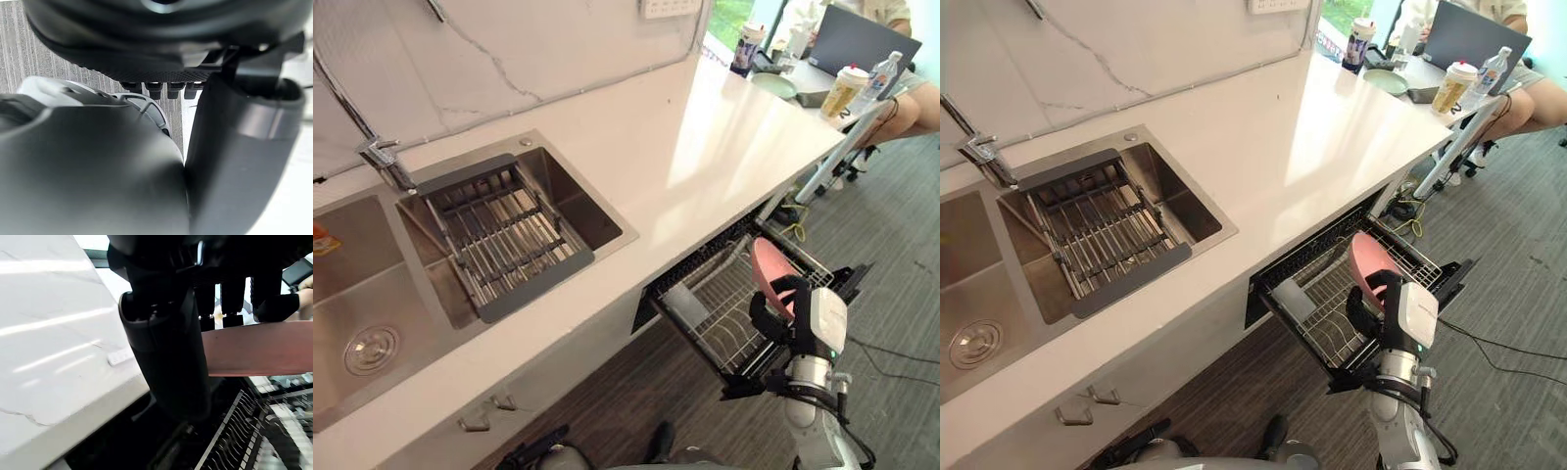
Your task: Walk over to the sink, pick up the cup, carry it to the dishwasher, place the cup inside the dishwasher, then close the dishwasher door
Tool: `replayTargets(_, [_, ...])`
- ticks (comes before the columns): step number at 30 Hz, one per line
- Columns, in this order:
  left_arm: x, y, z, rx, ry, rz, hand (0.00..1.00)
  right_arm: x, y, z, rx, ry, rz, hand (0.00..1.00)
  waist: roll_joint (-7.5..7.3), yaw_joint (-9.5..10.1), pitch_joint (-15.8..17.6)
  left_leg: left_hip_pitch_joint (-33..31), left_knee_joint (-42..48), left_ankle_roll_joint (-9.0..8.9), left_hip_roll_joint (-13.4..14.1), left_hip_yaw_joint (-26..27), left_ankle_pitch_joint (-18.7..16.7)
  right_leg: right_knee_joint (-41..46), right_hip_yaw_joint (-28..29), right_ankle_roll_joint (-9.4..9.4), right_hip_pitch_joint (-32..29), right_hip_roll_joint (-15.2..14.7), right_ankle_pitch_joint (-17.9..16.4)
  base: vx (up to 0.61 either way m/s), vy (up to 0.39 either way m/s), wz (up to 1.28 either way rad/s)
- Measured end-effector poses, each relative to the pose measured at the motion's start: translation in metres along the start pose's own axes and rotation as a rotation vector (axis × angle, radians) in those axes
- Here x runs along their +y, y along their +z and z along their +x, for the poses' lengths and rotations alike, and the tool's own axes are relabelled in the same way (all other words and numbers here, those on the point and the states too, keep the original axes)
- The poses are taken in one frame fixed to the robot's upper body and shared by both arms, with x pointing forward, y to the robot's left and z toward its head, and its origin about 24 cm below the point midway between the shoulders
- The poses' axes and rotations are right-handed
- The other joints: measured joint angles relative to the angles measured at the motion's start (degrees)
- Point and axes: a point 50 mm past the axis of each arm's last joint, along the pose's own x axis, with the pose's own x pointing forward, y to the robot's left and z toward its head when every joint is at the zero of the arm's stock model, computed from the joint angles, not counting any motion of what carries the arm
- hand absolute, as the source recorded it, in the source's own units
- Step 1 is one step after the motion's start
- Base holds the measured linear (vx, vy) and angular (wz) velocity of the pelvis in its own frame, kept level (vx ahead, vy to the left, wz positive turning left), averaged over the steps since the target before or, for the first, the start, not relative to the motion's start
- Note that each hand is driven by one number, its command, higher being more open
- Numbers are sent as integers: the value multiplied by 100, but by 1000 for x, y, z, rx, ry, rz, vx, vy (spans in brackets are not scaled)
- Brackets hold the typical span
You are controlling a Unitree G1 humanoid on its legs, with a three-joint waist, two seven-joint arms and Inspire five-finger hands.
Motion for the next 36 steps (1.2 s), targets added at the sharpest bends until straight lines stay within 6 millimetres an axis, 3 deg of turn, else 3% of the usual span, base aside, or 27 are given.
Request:
replayTargets(4, [-7, 0, 0, -8, -35, -5, 100, 8, -13, -5, 78, 39, -27, 0, 181, 37, 115, -64, 60, 21, 3, -116, -13, 1, -101, 10, 27, -6, -4, -9, 104, 15])
replayTargets(6, [-12, 1, 0, -19, -54, -8, 100, 10, -13, 2, 141, 30, 55, 0, 278, 85, 197, -130, 89, 25, 5, -186, -13, 2, -163, 6, 21, -7, -1, -11, 85, 14])
replayTargets(10, [-19, 8, 0, -54, -91, -4, 100, 11, -18, 22, 205, 16, 48, 0, 405, 88, 470, -320, 178, 71, -2, -419, 1, 29, -380, -1, 14, -19, 5, -8, 82, 29])
replayTargets(13, [-28, 19, 1, -83, -138, 3, 100, -2, -16, 53, 226, -35, 62, 0, 554, 94, 779, -577, 146, 186, -81, -566, 81, 39, -518, -9, -165, -67, 50, -38, 90, 25])
replayTargets(17, [-41, 33, 2, -116, -200, 11, 100, -32, -12, 97, 257, -133, 48, 0, 697, 166, 1183, -826, -16, 298, -238, -665, 260, 50, -613, -25, -420, -153, 133, -19, 85, 12])
replayTargets(18, [-43, 35, 2, -120, -205, 12, 100, -35, -13, 100, 274, -146, 51, 100, 701, 181, 1216, -847, -24, 299, -245, -692, 272, 64, -631, -25, -435, -157, 133, 26, 63, 15])
replayTargets(24, [-58, 48, 2, -145, -251, 38, 100, -58, -20, 114, 426, -263, 178, 100, 694, 325, 1400, -940, -132, 321, -293, -787, 345, 598, -713, 2, -702, -331, -159, 39, 82, 9])
replayTargets(28, [-67, 50, 2, -143, -276, 40, 100, -52, -24, 110, 448, -195, 308, 100, 688, 369, 1404, -928, -177, 321, -319, -813, 364, 956, -729, 19, -815, -457, -368, 41, 64, 4])
replayTargets(33, [-67, 50, 2, -148, -285, 44, 100, -39, 27, 105, 211, -58, 652, 100, 672, 336, 1414, -860, -298, 294, -330, -812, 488, 1093, -681, -16, -864, -472, -481, 5, 1, -2])
replayTargets(36, [-67, 51, 2, -163, -281, 57, 100, -62, 42, 102, 85, -162, 723, 100, 656, 310, 1414, -816, -313, 287, -333, -812, 500, 1070, -610, -19, -859, -461, -483, -13, 7, -9])
